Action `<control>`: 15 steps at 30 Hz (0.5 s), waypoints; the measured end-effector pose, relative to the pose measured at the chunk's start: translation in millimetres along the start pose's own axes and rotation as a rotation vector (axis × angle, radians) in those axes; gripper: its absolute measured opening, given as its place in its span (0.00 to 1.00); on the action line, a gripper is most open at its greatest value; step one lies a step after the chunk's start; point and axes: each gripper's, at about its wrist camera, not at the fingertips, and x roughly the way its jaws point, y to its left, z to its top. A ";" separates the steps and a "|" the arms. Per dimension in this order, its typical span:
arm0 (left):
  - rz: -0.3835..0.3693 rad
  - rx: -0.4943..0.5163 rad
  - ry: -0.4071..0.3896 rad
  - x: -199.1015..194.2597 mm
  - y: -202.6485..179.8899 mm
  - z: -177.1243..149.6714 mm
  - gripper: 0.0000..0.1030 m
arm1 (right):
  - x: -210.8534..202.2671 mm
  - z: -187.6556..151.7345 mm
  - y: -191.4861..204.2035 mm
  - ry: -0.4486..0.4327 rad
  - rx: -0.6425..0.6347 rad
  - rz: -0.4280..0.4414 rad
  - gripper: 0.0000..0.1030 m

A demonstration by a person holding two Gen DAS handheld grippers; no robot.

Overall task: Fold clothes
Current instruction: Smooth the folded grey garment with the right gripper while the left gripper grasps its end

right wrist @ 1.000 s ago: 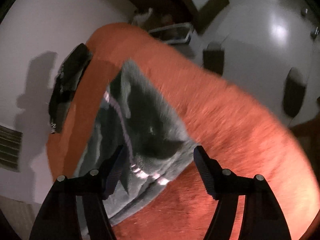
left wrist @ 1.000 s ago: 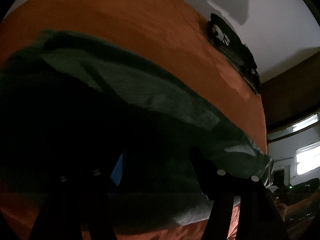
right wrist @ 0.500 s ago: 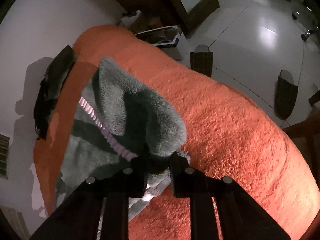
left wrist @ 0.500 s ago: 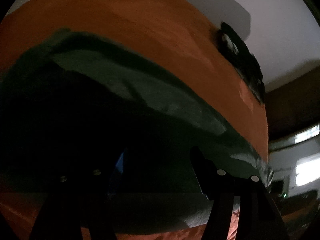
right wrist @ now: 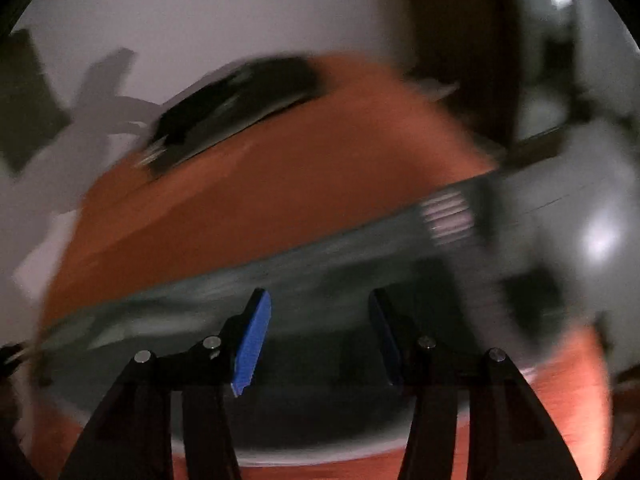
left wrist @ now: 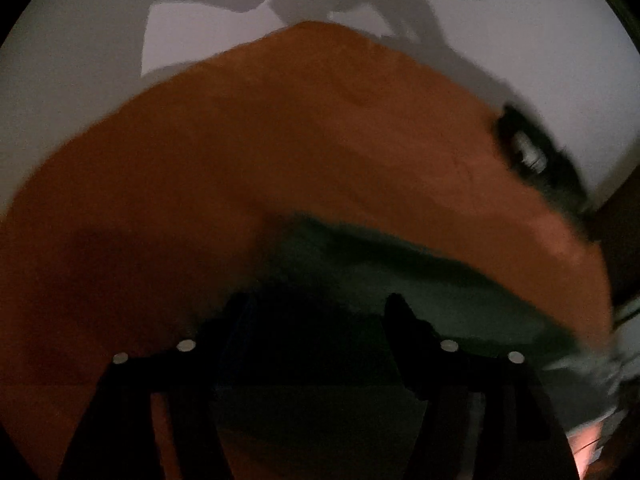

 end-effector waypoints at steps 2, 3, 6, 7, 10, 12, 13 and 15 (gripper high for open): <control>0.026 0.029 0.053 21.9 11.0 18.3 0.70 | 25.1 -8.6 14.0 0.075 0.013 0.050 0.49; -0.003 0.024 0.105 38.5 17.4 29.3 0.70 | 37.3 -13.6 19.2 0.111 0.020 0.063 0.49; -0.064 0.041 0.194 71.7 18.8 50.6 0.70 | 59.8 -33.5 19.5 0.193 0.045 0.059 0.49; -0.089 0.048 0.231 83.9 16.2 55.5 0.70 | 62.7 -38.0 17.2 0.204 0.051 0.058 0.49; -0.168 0.040 0.352 122.0 11.2 66.5 0.67 | 63.0 -44.1 17.0 0.194 0.036 0.038 0.49; -0.141 0.002 0.374 137.0 10.2 68.8 0.26 | 62.9 -44.7 21.9 0.194 0.013 0.025 0.49; -0.166 -0.004 0.327 130.6 7.6 71.4 0.15 | 61.6 -46.1 24.5 0.194 0.003 0.018 0.49; -0.228 0.048 0.126 91.4 -7.9 79.2 0.13 | 57.1 -46.7 26.6 0.195 -0.003 0.006 0.49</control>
